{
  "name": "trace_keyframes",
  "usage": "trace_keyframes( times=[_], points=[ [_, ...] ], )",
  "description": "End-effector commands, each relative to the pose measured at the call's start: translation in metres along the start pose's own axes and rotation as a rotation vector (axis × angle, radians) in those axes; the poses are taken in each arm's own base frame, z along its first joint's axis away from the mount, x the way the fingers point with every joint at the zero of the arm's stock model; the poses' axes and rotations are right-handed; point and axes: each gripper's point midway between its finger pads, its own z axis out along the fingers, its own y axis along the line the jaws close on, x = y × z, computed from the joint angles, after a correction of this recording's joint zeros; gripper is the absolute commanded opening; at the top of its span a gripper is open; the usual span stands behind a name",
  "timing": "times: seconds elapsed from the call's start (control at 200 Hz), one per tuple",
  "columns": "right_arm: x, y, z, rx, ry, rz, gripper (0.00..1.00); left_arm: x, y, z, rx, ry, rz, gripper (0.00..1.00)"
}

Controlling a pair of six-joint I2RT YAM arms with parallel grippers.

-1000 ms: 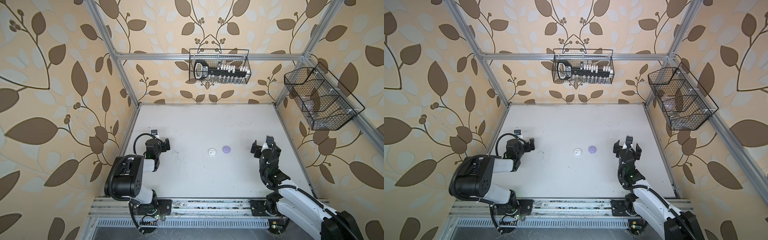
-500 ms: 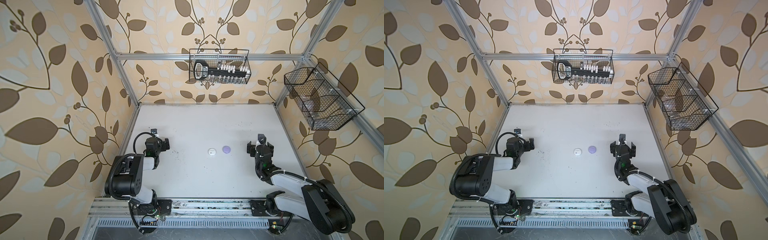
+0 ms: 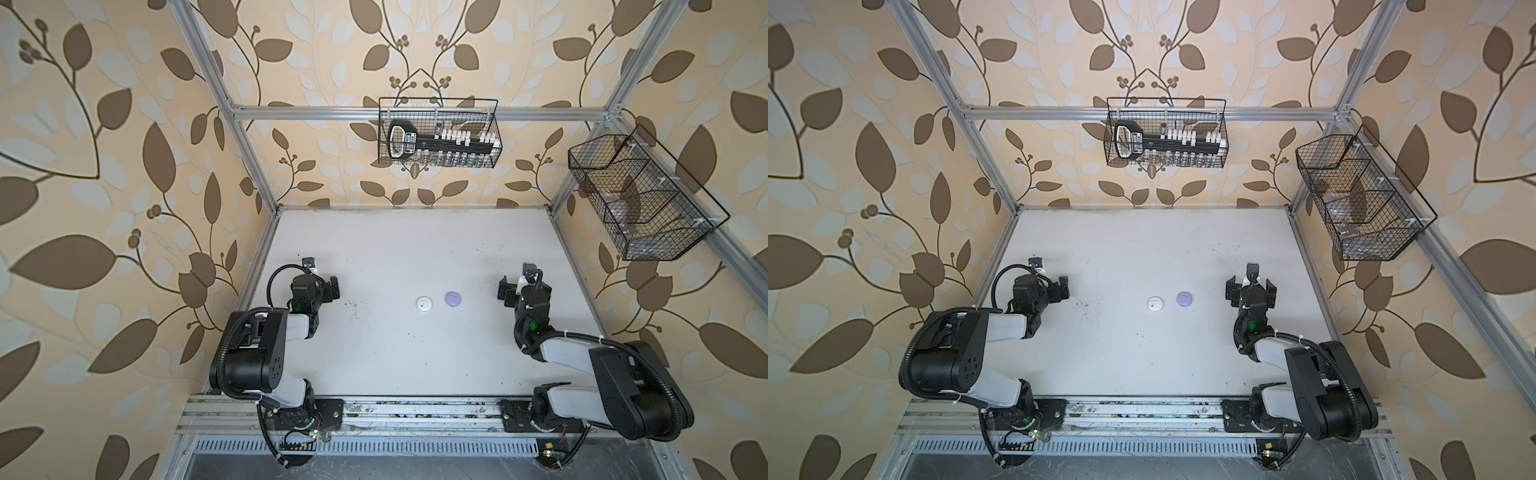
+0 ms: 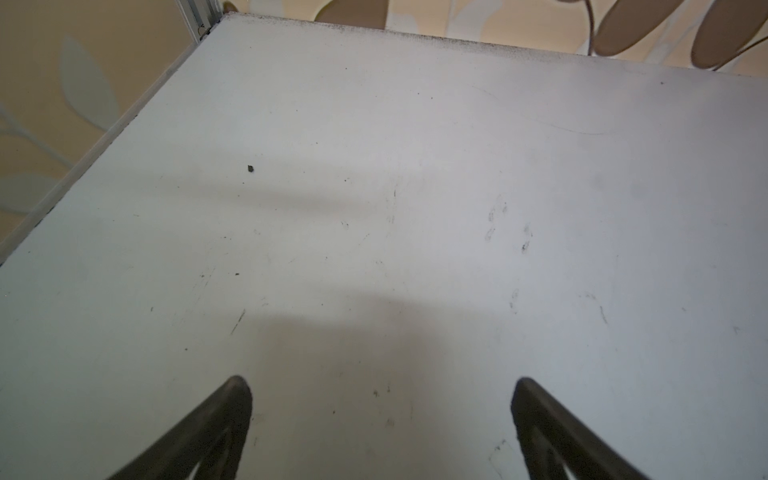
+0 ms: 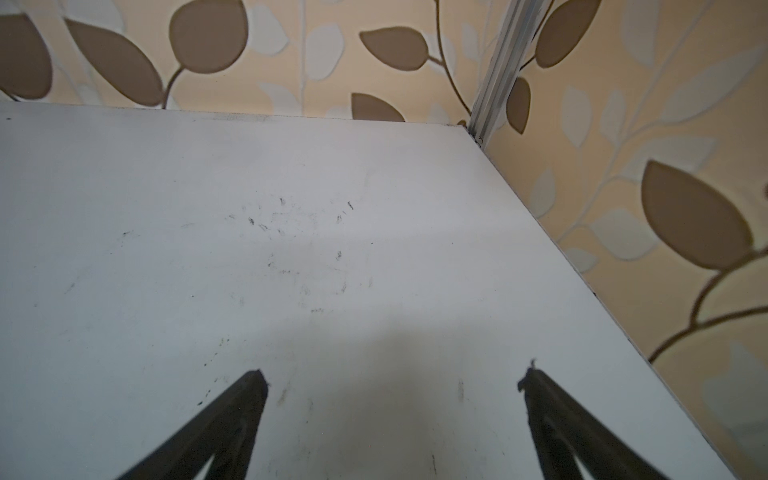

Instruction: Insert the wireless bluetooth earbuds into the charging case

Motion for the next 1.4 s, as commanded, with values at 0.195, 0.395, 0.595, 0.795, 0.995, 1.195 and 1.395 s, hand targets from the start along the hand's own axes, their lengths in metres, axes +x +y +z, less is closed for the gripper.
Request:
trace_keyframes(
  times=[0.195, 0.395, 0.595, 0.795, 0.995, 1.195, 1.395],
  points=[
    [-0.019, 0.015, 0.005, -0.129, -0.049, 0.028, 0.96, -0.017, 0.002, 0.001, -0.006, -0.045, -0.006, 0.99],
    [-0.016, 0.025, 0.008, -0.219, -0.03, 0.02, 0.98, -0.017, 0.002, 0.0, -0.006, -0.045, -0.007, 0.99],
    [-0.007, 0.018, -0.003, -0.228, -0.083, 0.053, 0.97, -0.017, 0.002, 0.001, -0.007, -0.045, -0.007, 0.99],
    [-0.01, 0.021, -0.008, -0.242, -0.119, 0.045, 0.97, -0.017, 0.002, 0.0, -0.006, -0.044, -0.006, 0.99],
    [-0.01, 0.02, -0.007, -0.233, -0.116, 0.051, 1.0, -0.017, 0.002, 0.001, -0.007, -0.043, -0.007, 0.99],
    [-0.009, 0.02, -0.004, -0.247, -0.104, 0.06, 1.0, -0.016, 0.002, 0.002, -0.006, -0.036, -0.007, 0.99],
    [-0.01, 0.019, -0.004, -0.245, -0.106, 0.059, 1.0, -0.015, 0.003, 0.003, -0.011, -0.032, -0.008, 0.99]
  ],
)
